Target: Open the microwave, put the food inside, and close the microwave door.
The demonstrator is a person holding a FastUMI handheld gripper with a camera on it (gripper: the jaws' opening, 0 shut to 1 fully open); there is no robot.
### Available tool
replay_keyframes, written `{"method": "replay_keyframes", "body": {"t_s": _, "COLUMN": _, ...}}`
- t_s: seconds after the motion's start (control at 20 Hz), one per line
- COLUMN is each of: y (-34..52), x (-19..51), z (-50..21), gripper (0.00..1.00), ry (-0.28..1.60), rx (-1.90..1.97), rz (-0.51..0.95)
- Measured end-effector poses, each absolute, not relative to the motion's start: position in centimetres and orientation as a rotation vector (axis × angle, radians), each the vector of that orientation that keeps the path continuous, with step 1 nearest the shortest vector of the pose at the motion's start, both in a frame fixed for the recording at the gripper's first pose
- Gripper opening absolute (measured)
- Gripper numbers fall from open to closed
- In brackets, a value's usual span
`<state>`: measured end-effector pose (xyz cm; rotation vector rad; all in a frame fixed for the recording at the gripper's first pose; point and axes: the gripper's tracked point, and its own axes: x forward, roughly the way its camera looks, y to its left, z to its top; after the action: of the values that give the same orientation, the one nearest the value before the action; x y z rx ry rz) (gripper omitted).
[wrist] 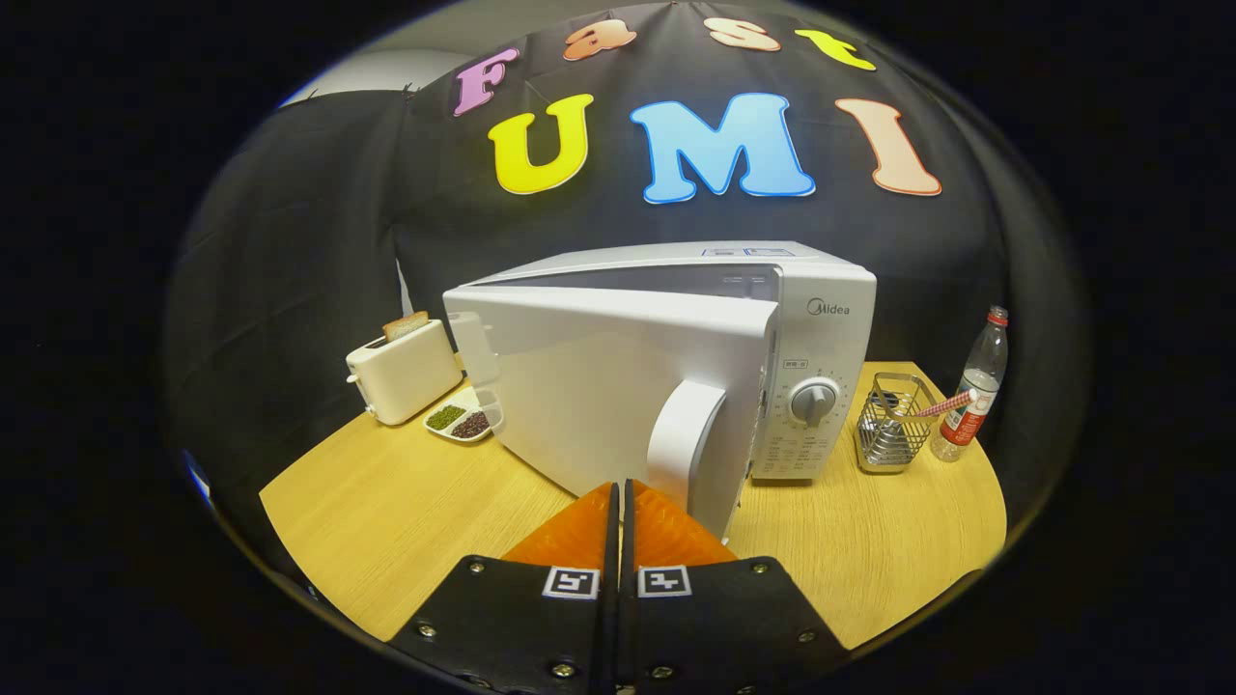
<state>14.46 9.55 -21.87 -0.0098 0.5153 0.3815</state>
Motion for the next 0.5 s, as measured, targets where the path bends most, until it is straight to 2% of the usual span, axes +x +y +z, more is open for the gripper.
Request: {"method": "replay_keyframes", "body": {"t_s": 0.5, "y": 8.8, "x": 21.5, "z": -21.8, "gripper": 0.00, "ry": 0.483, "rx": 0.017, "rz": 0.332}}
